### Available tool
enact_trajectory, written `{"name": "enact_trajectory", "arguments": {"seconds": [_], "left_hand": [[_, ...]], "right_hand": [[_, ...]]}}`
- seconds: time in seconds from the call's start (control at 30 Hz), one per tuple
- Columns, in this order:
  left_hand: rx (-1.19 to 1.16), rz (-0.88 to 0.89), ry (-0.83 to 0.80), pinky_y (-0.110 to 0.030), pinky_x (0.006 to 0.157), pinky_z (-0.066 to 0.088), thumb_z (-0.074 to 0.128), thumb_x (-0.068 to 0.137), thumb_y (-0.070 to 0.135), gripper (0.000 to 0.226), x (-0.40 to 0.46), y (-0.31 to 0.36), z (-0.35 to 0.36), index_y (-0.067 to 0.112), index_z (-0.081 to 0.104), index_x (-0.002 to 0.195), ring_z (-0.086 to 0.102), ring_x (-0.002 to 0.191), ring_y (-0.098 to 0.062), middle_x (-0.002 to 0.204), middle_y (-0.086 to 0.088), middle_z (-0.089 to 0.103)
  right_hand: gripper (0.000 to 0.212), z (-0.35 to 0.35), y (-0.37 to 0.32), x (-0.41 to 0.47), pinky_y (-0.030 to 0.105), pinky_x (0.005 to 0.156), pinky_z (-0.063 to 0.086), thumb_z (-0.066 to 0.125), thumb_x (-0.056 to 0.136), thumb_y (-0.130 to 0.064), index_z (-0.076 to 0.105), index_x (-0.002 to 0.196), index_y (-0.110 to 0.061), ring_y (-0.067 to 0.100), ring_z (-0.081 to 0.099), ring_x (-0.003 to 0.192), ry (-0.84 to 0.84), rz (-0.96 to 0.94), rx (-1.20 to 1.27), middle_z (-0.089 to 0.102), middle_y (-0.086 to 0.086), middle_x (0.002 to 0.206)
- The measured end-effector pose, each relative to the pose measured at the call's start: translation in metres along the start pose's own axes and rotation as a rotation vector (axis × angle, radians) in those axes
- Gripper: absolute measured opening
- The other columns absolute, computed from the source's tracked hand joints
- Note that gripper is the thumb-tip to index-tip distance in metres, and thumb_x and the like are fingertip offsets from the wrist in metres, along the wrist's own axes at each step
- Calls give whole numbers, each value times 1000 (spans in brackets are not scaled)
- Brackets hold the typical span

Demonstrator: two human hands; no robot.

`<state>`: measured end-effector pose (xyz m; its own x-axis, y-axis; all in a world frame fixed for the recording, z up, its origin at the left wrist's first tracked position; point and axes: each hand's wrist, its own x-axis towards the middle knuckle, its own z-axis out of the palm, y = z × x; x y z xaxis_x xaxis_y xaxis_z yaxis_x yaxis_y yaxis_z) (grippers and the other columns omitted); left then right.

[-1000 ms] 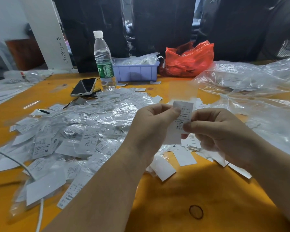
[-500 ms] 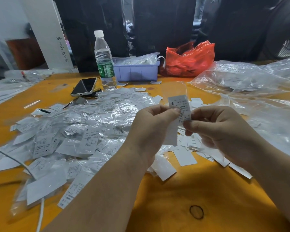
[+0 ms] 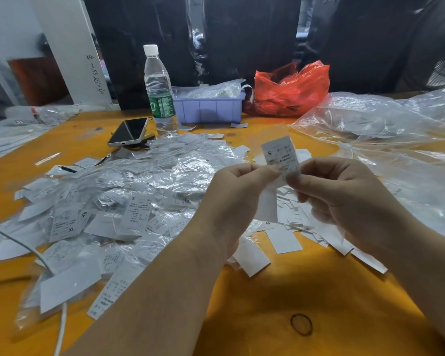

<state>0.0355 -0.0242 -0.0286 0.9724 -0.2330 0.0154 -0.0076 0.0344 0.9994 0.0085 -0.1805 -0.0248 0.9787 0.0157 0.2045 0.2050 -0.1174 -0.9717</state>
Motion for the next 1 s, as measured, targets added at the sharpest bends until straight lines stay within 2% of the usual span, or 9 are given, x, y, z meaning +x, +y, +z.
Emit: {"name": "enact_trajectory", "arguments": {"seconds": [0.1,0.2,0.3,0.43,0.57,0.73,0.87,0.93,1.0], "left_hand": [[-34,4,33,-30,71,39,69,87,30,18,1,2,-3,13,71,79,54,73,-14,70,5,65],[-35,5,41,-31,72,40,70,86,27,17,2,1,-2,19,68,71,53,70,-13,64,8,61],[-19,7,37,-31,71,39,70,87,26,15,2,0,-1,18,70,74,55,70,-12,64,9,63],[6,1,31,-31,71,41,70,87,24,15,3,0,-2,19,71,73,58,75,-14,69,8,66],[73,-13,51,-30,68,41,69,87,26,12,4,0,-5,17,73,80,58,78,-14,72,9,71],[202,-89,227,-28,58,38,69,87,32,13,10,3,-23,22,69,78,50,65,-11,49,16,61],[287,-67,392,-28,61,42,72,84,32,25,18,-1,-34,8,70,79,55,66,-17,68,3,61],[348,-23,401,-23,56,40,70,84,31,20,18,-4,-32,13,70,75,55,63,-10,64,8,61],[415,10,381,-23,55,40,70,84,30,14,18,-7,-29,20,69,74,57,65,-7,65,10,62]], "right_hand": [[35,-1,2,1,17,39,30,73,68,-35,69,75,-1,8,32,42,20,8,-18,51,3,55],[37,0,1,0,16,38,29,73,67,-37,66,71,-1,6,32,40,8,7,-4,48,5,54],[38,-1,2,0,15,38,28,72,66,-37,65,70,0,4,33,39,0,8,17,48,5,54],[33,0,-1,-1,20,41,26,74,61,-42,69,68,-10,9,29,43,-64,14,-19,47,7,56],[37,-1,-2,0,17,39,28,72,62,-41,70,74,-6,8,32,42,-57,40,-11,52,4,56],[14,-3,4,3,18,36,26,71,82,-20,72,77,-7,5,29,35,51,150,-74,53,6,59],[13,-3,6,4,16,35,27,69,85,-17,72,75,-9,3,32,34,64,167,-100,54,4,57],[10,-2,7,4,16,37,29,71,84,-20,73,77,-13,3,36,34,53,163,-133,56,3,57],[11,1,10,4,18,46,37,74,80,-30,72,87,-22,2,49,41,35,140,-266,61,-4,58]]}}
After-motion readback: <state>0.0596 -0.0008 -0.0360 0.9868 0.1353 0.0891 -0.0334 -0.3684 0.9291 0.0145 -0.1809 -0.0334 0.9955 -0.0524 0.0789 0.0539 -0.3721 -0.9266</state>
